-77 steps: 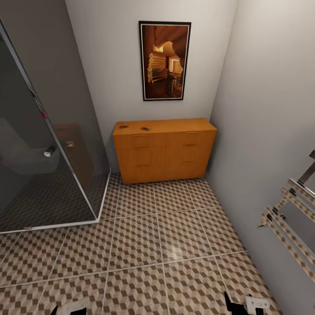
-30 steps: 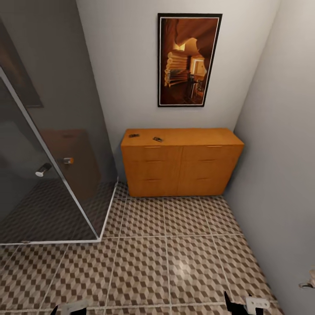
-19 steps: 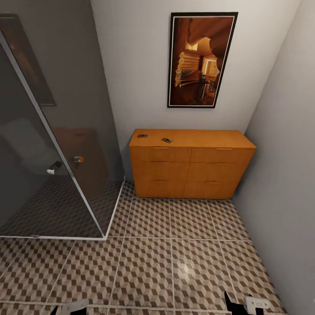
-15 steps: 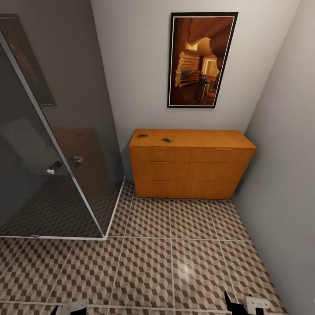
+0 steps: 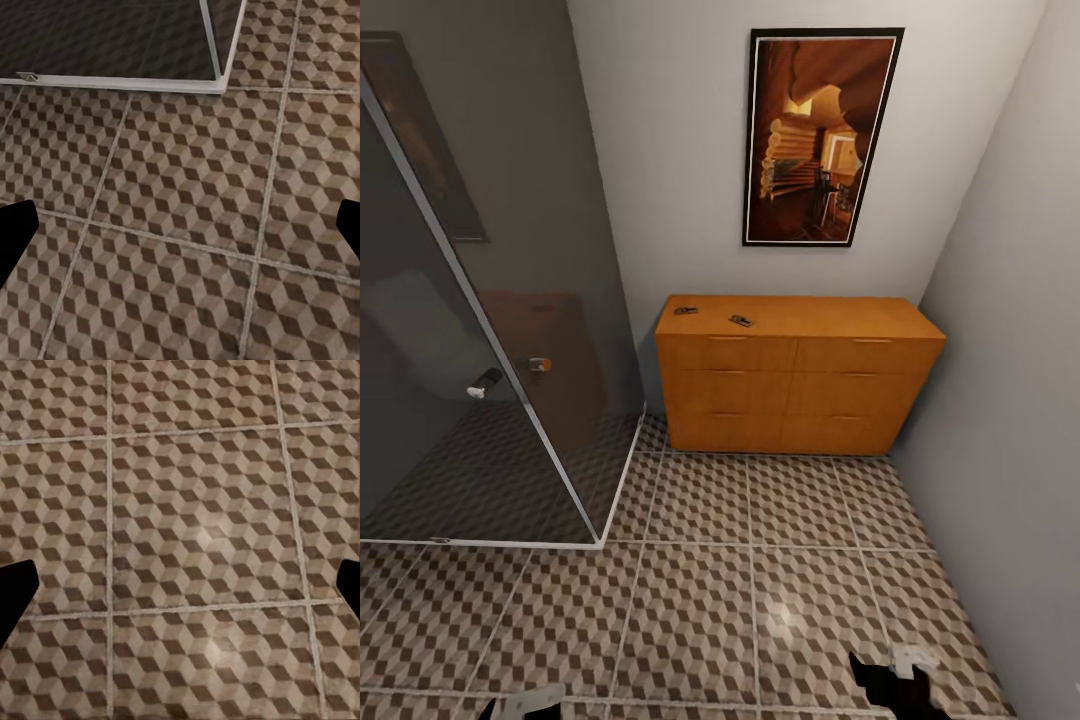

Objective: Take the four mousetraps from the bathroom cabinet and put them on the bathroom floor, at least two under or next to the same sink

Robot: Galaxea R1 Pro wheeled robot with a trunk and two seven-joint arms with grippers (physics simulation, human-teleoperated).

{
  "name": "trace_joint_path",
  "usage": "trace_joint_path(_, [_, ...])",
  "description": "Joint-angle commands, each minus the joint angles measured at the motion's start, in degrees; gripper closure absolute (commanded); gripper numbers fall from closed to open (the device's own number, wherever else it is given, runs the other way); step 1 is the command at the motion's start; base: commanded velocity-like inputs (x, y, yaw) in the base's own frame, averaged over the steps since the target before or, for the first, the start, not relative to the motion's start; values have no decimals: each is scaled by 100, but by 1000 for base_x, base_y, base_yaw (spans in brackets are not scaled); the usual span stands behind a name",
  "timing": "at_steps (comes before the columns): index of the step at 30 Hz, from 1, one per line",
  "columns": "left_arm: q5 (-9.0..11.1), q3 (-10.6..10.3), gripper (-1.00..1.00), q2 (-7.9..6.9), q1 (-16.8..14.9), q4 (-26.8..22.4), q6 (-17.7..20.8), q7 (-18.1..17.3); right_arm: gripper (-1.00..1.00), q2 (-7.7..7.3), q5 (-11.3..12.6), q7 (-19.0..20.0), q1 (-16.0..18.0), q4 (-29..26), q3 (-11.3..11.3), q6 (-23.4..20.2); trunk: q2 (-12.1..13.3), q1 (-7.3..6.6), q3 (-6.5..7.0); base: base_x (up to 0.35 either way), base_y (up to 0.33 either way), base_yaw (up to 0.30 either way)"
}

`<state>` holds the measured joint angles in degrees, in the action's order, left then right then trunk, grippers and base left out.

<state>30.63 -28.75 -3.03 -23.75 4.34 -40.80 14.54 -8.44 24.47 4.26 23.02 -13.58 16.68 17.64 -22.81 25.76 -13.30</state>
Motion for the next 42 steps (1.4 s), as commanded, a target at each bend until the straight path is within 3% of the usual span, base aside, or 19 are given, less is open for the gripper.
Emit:
trace_joint_path(1, [-5,-48,-100,4,-7,15,-16,41,-100,-80,18,-39,13,-638,24,-628,-11,3,-12,0,0,0])
trace_joint_path(2, [-5,-49,-100,4,-7,15,-16,41,-100,-128,-14,-93,17,-964,23,-935,-11,3,-12,0,0,0])
trace_joint_path(3, [-5,-48,-100,4,-7,15,-16,41,-100,-240,-95,-250,27,-1656,22,-1542,-11,3,-12,0,0,0])
trace_joint_path(6, [-5,-49,-100,4,-7,15,-16,41,-100,-406,-202,-569,86,-2717,11,-2452,-11,3,-12,0,0,0])
trace_joint_path(7, [-5,-48,-100,4,-7,15,-16,40,-100,-494,-244,-801,164,-3384,0,-3057,-11,3,-12,0,0,0])
trace_joint_path(8, [-5,-49,-100,4,-7,15,-16,40,-100,-579,-282,-1107,330,-4270,-26,-3925,-11,3,-12,0,0,0])
trace_joint_path(9, [-5,-50,-100,4,-7,15,-16,40,-100,-611,-296,-1261,471,-4763,-58,-4430,-11,3,-12,0,0,0])
trace_joint_path(11, [-5,-51,-100,8,-7,15,-16,40,-100,-639,-308,-1402,730,-5353,-142,-5070,-11,3,-12,0,0,0])
trace_joint_path(17, [-5,-52,-100,32,-7,15,-10,40,-100,-669,-312,-1517,1365,-6054,-394,-6054,-11,3,-12,0,0,0])
trace_joint_path(18, [-5,-52,-100,36,-7,15,-9,40,-100,-675,-312,-1526,1575,-6132,-451,-6302,-11,3,-12,0,0,0])
trace_joint_path(19, [-5,-52,-100,40,-7,15,-8,40,-100,-696,-308,-1526,2058,-6214,-529,-6786,-11,3,-12,0,0,0])
trace_joint_path(24, [-5,-52,-100,45,-7,15,-8,40,-100,-719,-290,-1365,2903,-6205,-573,-7228,-11,3,-12,0,0,0])
trace_joint_path(27, [-5,-52,-100,43,-7,15,-7,40,-100,-749,-259,-917,3349,-6283,-579,-7338,-11,3,-12,0,0,0])
trace_joint_path(29, [-5,-52,-100,42,-7,15,-7,40,-100,-758,-258,-673,3431,-6323,-576,-7356,-11,3,-12,0,0,0])
trace_joint_path(31, [-5,-49,-100,40,-7,15,-7,40,-100,-799,-279,-77,3530,-6363,-566,-7381,-11,3,-12,0,0,0])
trace_joint_path(33, [-5,-50,-100,40,-7,15,-7,40,-100,-868,-288,171,3549,-6369,-559,-7389,-11,3,-12,0,0,0])
trace_joint_path(42, [-5,-52,-100,41,-7,15,-7,40,-100,-969,-302,434,3498,-6356,-540,-7390,-11,3,-12,0,0,0])
